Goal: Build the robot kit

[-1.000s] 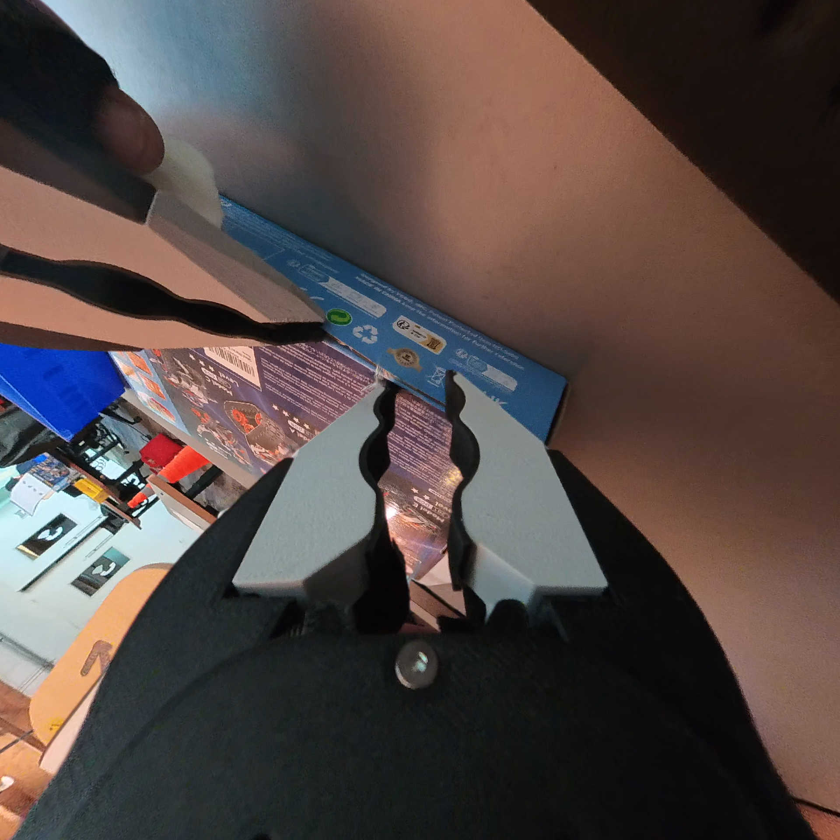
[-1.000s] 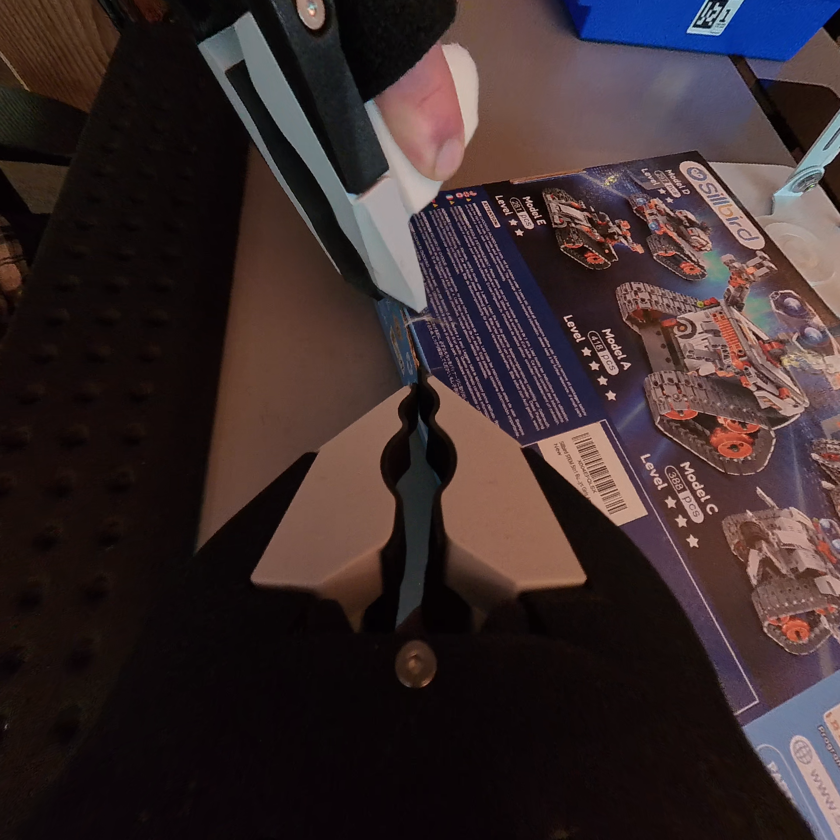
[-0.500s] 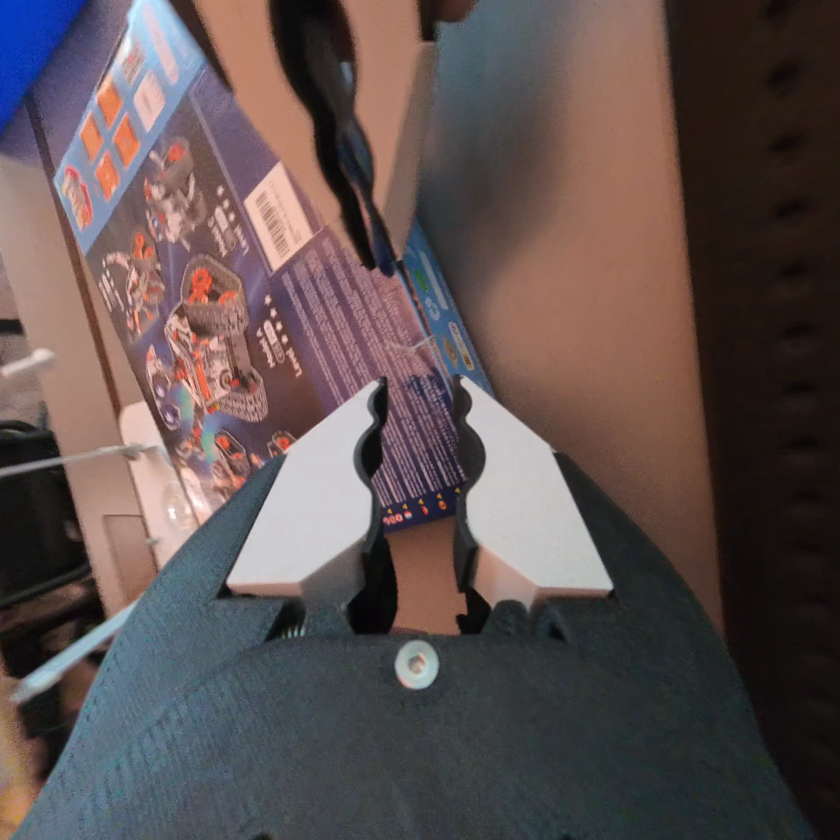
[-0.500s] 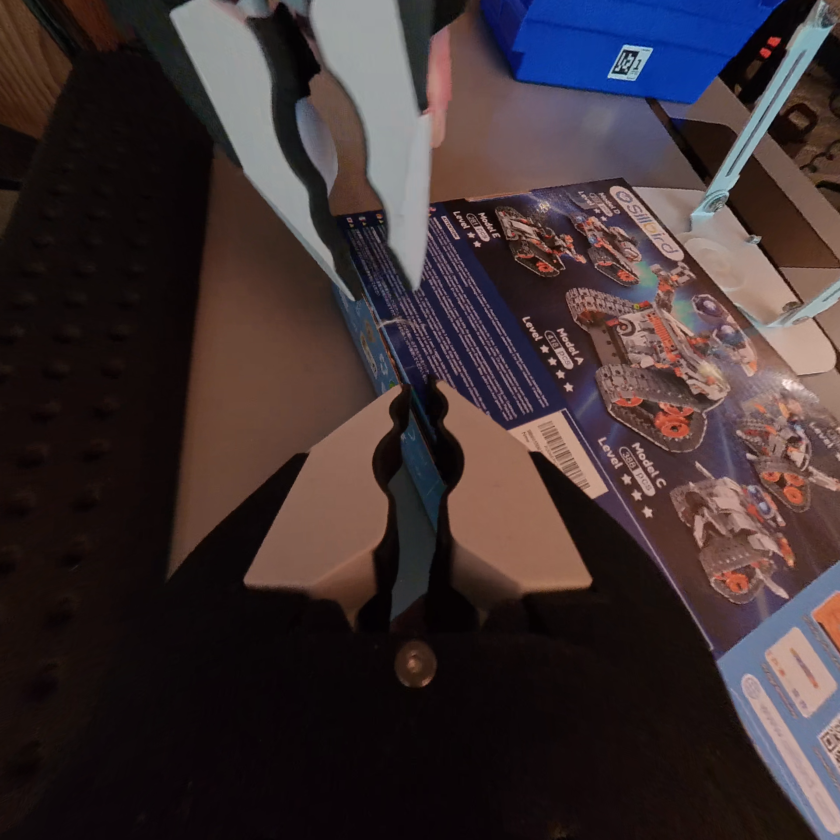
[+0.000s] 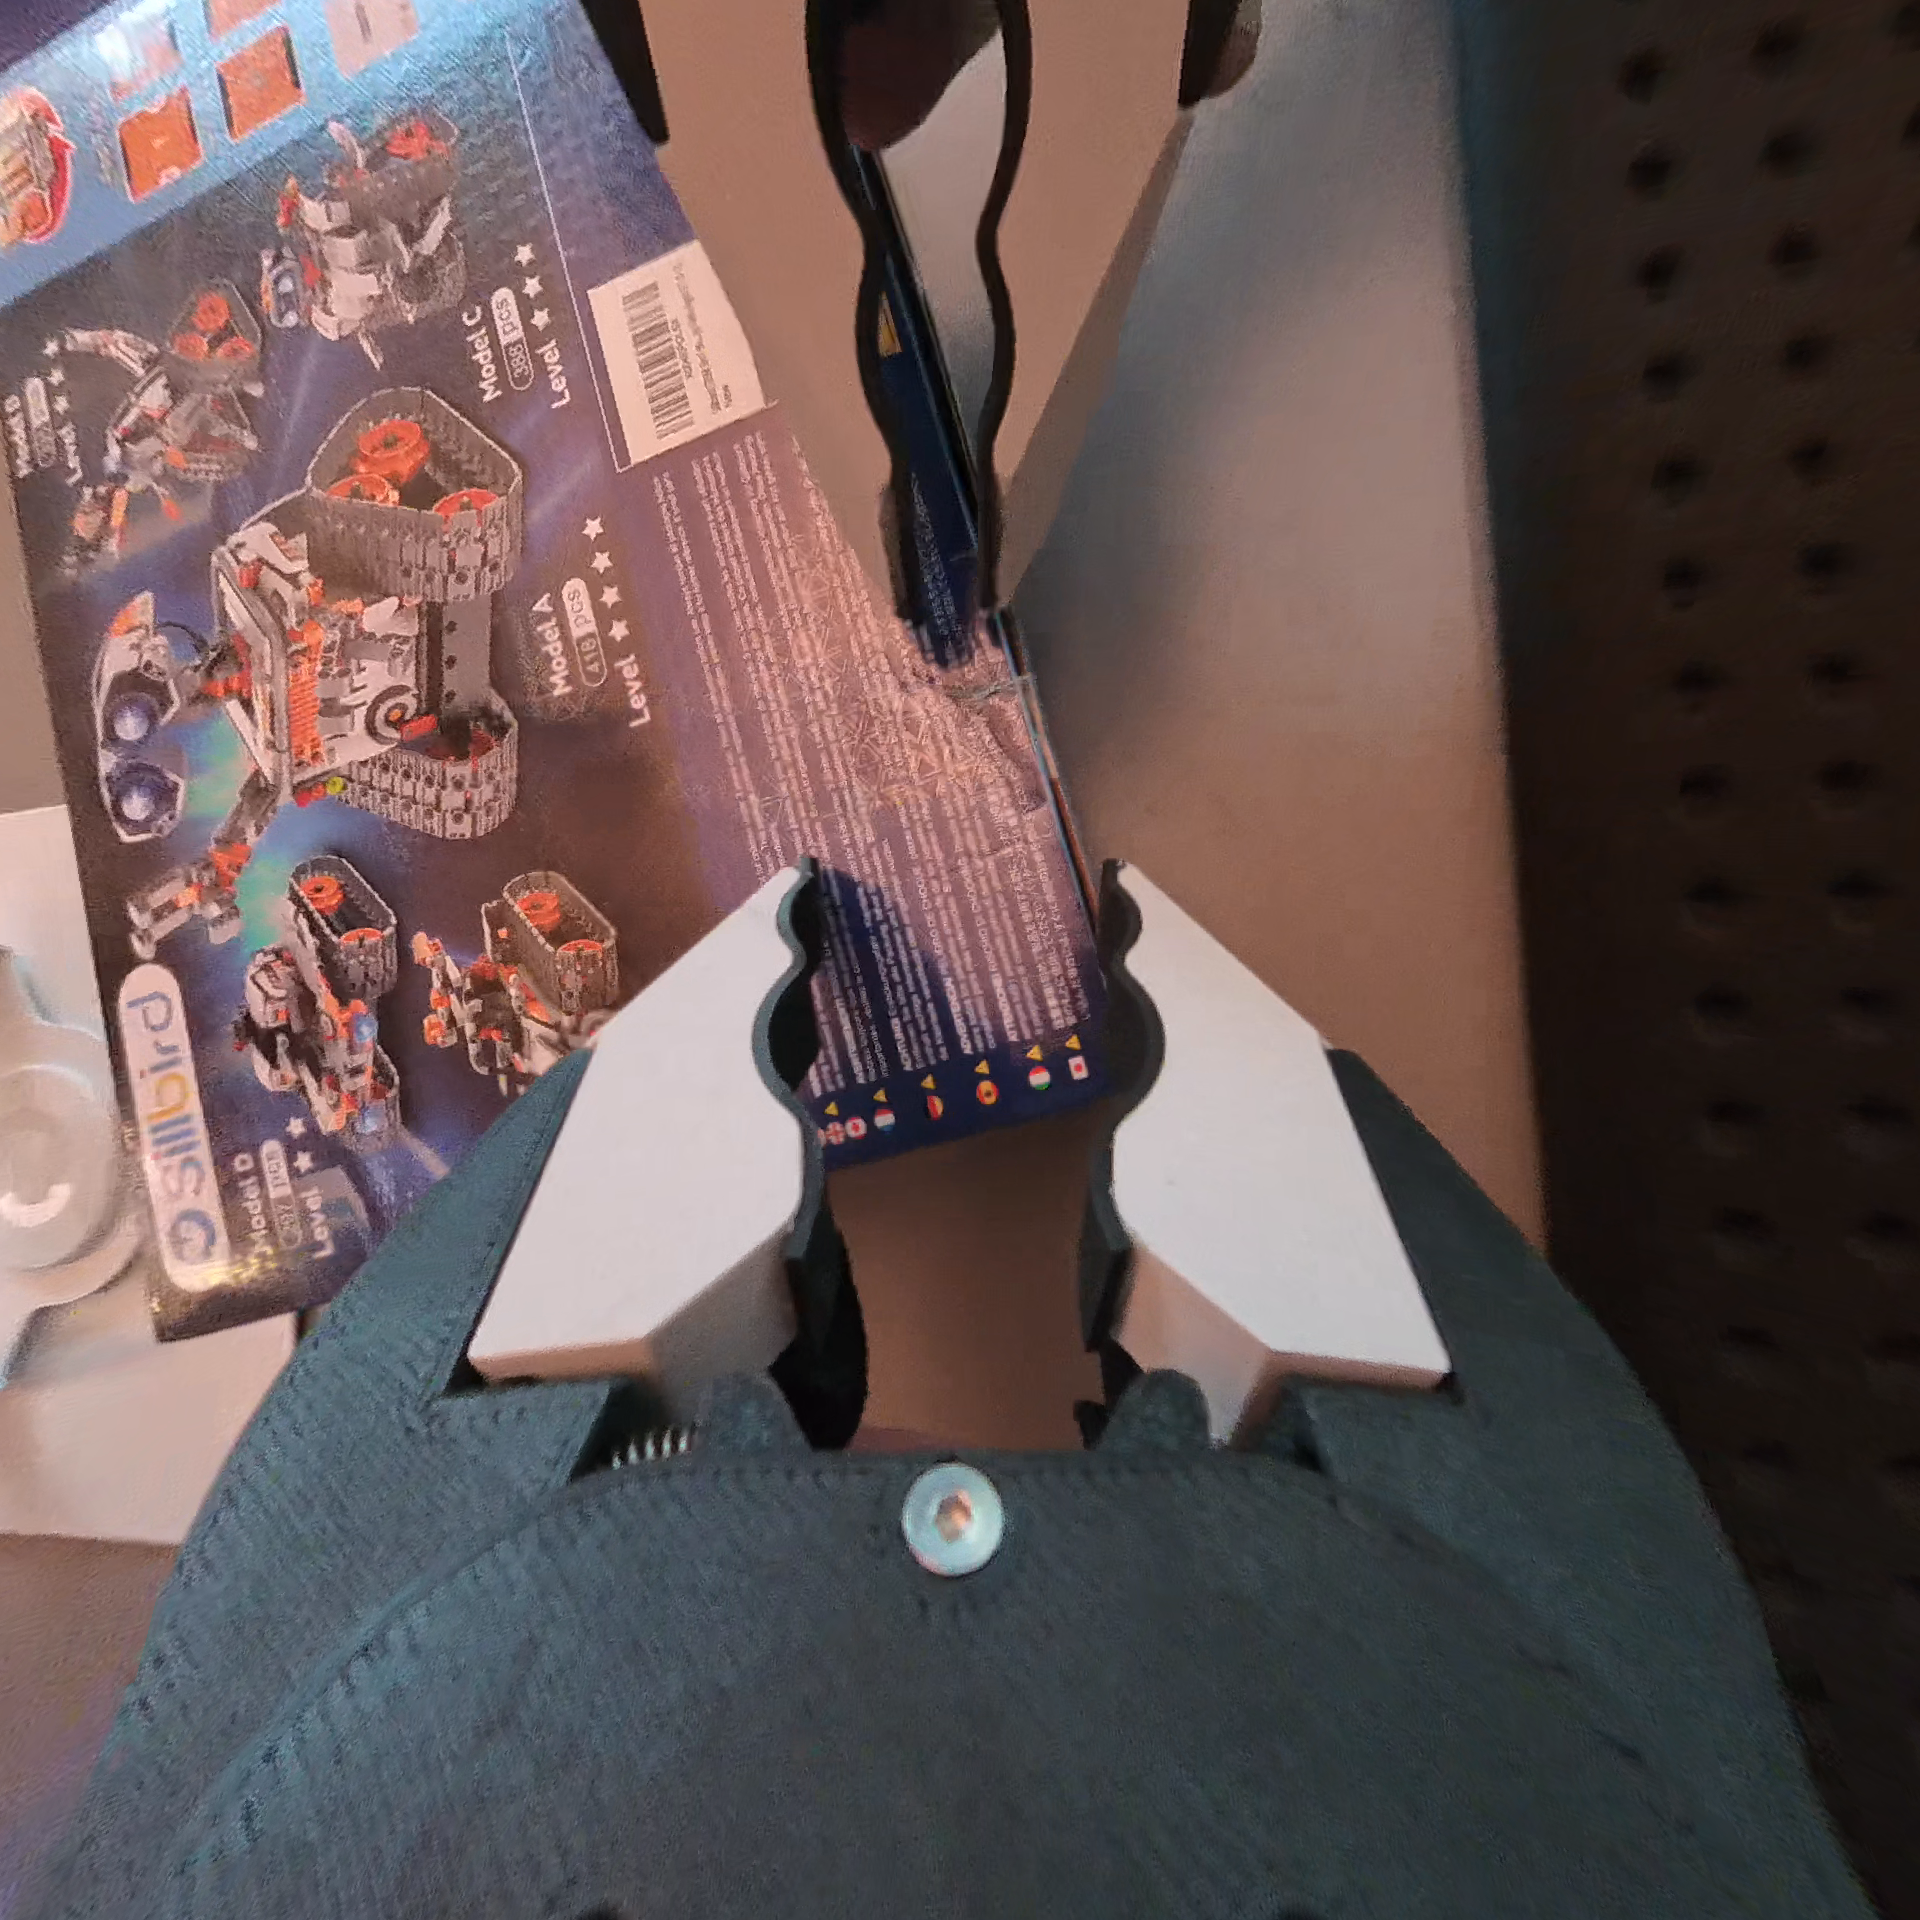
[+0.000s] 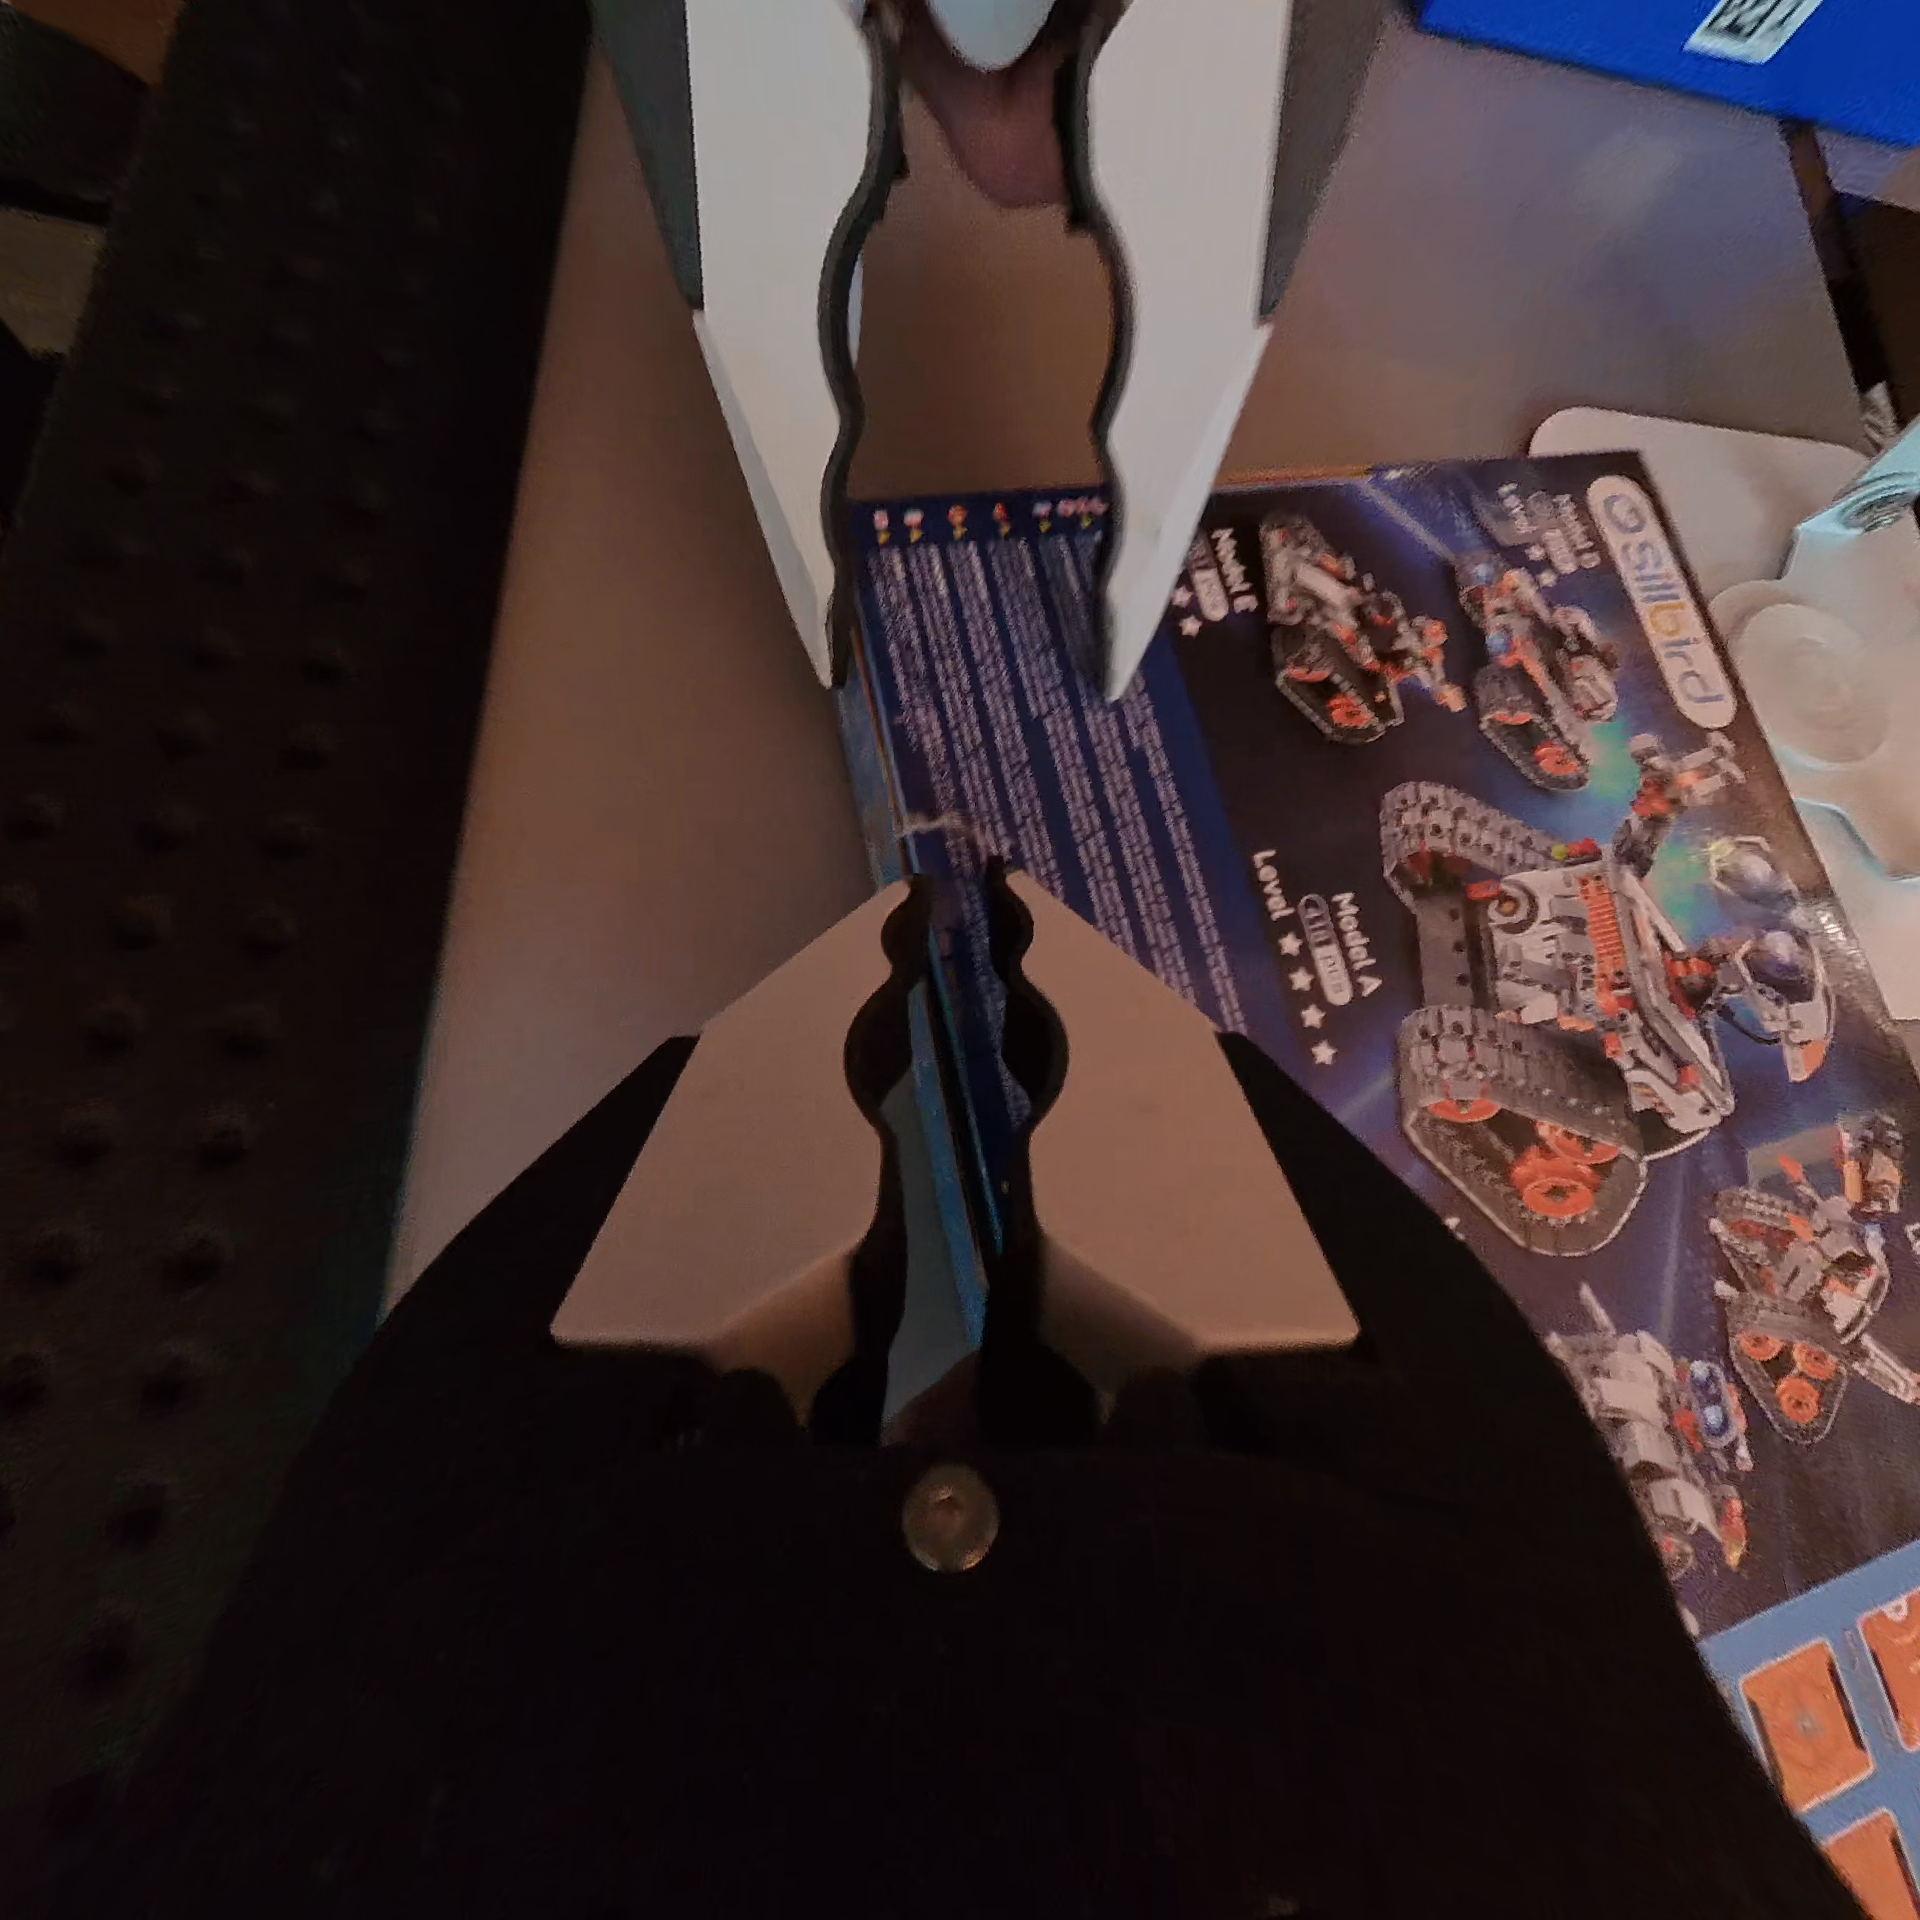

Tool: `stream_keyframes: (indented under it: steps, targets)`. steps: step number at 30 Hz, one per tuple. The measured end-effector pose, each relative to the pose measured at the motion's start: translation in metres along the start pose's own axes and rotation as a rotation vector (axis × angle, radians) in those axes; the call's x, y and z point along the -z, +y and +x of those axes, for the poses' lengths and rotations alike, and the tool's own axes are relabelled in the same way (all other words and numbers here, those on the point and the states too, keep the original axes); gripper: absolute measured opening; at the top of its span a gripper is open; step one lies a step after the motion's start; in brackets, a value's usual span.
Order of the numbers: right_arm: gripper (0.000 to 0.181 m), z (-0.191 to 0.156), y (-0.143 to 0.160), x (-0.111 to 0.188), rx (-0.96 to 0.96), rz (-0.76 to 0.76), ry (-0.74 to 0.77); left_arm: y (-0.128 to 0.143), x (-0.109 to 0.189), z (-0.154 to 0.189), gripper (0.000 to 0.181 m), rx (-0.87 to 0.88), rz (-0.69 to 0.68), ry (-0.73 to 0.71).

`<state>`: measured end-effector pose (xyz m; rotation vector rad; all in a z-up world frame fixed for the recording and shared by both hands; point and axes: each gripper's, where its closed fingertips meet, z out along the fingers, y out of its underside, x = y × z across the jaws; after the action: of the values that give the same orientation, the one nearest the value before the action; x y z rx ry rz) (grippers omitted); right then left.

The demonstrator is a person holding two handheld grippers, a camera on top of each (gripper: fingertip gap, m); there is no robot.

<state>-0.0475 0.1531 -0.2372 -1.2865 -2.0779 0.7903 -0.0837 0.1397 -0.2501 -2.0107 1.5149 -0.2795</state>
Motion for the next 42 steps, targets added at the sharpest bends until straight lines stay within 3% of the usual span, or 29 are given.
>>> stream_keyframes:
  steps: [14, 19, 23, 30, 36, 42]
  targets:
    - [0.008, 0.001, 0.005, -0.008, -0.014, -0.145, -0.074, 0.002, 0.0, -0.002, 0.04, 0.027, 0.059, -0.023]
    - [0.005, 0.0, 0.004, -0.011, -0.047, -0.158, -0.138, -0.002, 0.002, 0.001, 0.019, 0.045, 0.078, -0.018]
    - [0.0, -0.002, 0.004, -0.012, -0.041, -0.14, -0.157, -0.006, 0.0, 0.001, 0.014, 0.084, 0.108, -0.046]
    - [0.0, -0.002, 0.003, -0.011, -0.029, -0.072, -0.105, -0.006, -0.001, 0.015, 0.008, -0.006, 0.042, -0.191]
    - [0.0, -0.002, 0.003, -0.011, -0.043, -0.042, -0.093, -0.004, -0.002, 0.013, 0.005, -0.125, -0.051, -0.403]
    - [0.0, -0.002, 0.003, -0.011, -0.047, -0.028, -0.092, 0.004, 0.003, 0.016, 0.01, -0.081, -0.127, -0.458]
